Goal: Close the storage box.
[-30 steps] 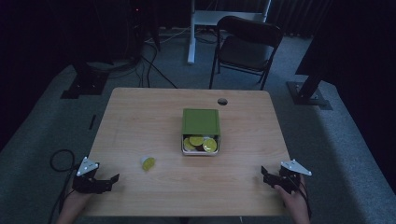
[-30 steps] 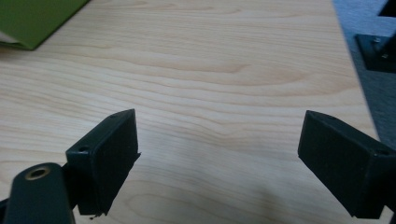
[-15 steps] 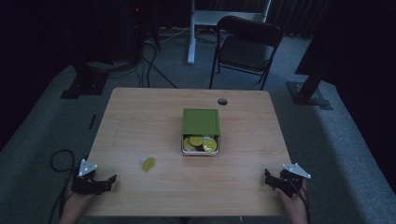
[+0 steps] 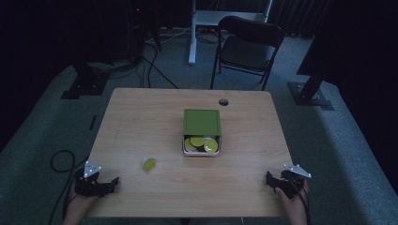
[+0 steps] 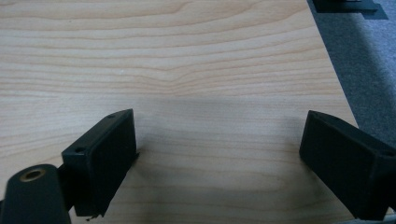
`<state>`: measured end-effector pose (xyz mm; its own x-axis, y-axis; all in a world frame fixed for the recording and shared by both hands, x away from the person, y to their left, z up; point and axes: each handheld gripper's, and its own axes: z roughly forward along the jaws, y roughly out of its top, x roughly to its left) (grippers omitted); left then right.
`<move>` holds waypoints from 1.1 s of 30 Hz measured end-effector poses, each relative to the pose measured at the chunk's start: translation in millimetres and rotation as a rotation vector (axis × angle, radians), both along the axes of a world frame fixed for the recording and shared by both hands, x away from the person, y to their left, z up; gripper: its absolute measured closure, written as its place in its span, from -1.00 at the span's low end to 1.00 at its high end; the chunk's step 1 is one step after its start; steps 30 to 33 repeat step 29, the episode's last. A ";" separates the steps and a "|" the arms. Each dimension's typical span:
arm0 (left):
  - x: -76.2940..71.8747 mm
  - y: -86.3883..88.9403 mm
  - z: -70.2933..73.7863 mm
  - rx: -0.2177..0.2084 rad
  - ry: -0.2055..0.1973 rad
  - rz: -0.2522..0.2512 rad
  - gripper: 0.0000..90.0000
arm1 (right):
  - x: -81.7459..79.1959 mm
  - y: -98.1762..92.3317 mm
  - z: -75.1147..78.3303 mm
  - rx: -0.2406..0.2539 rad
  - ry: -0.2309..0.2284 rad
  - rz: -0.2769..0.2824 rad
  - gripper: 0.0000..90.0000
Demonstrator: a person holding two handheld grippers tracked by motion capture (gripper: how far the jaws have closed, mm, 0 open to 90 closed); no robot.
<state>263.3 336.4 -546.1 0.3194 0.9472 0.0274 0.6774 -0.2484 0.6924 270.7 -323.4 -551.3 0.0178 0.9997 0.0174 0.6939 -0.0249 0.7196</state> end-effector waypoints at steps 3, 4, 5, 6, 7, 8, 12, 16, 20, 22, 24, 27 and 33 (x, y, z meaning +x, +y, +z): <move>0.7 -2.0 -0.3 -0.008 0.004 0.062 -0.95 | 1.3 0.9 -0.1 0.001 -0.001 -0.023 -0.77; 1.4 -2.4 -0.4 -0.011 0.005 0.085 -0.95 | 1.6 1.5 0.0 0.000 0.000 -0.032 -0.77; 2.4 -2.7 -0.1 -0.011 0.009 0.112 -0.95 | 2.1 2.0 0.0 -0.001 -0.001 -0.040 -0.77; 3.7 -3.2 -0.3 -0.016 0.008 0.143 -0.95 | 2.5 2.6 0.0 0.000 -0.002 -0.048 -0.77; 4.9 -3.5 -0.3 -0.013 0.007 0.159 -0.95 | 2.9 3.2 0.0 0.001 -0.001 -0.057 -0.77; 5.6 -4.6 -0.2 -0.014 0.008 0.176 -0.95 | 3.1 3.6 0.0 0.000 -0.001 -0.062 -0.77; 6.2 -5.5 -0.1 -0.013 0.009 0.186 -0.95 | 3.2 3.7 0.0 0.000 -0.001 -0.065 -0.77; 6.2 -5.5 -0.1 -0.013 0.009 0.186 -0.95 | 3.2 3.7 0.1 0.000 0.000 -0.065 -0.77; 6.4 -5.6 -0.3 -0.014 0.008 0.183 -0.95 | 3.2 3.7 0.0 0.000 0.000 -0.065 -0.77; 6.4 -5.6 -0.3 -0.014 0.008 0.182 -0.95 | 3.3 3.8 0.1 0.001 0.000 -0.065 -0.77; 6.6 -5.5 -0.3 -0.014 0.007 0.180 -0.95 | 3.5 3.6 0.1 0.001 0.000 -0.064 -0.77; 6.7 -5.5 -0.2 -0.014 0.008 0.180 -0.95 | 3.5 3.6 0.1 0.001 0.000 -0.064 -0.77; 6.8 -5.5 -0.2 -0.013 0.007 0.180 -0.95 | 3.6 3.5 0.1 0.001 0.000 -0.064 -0.77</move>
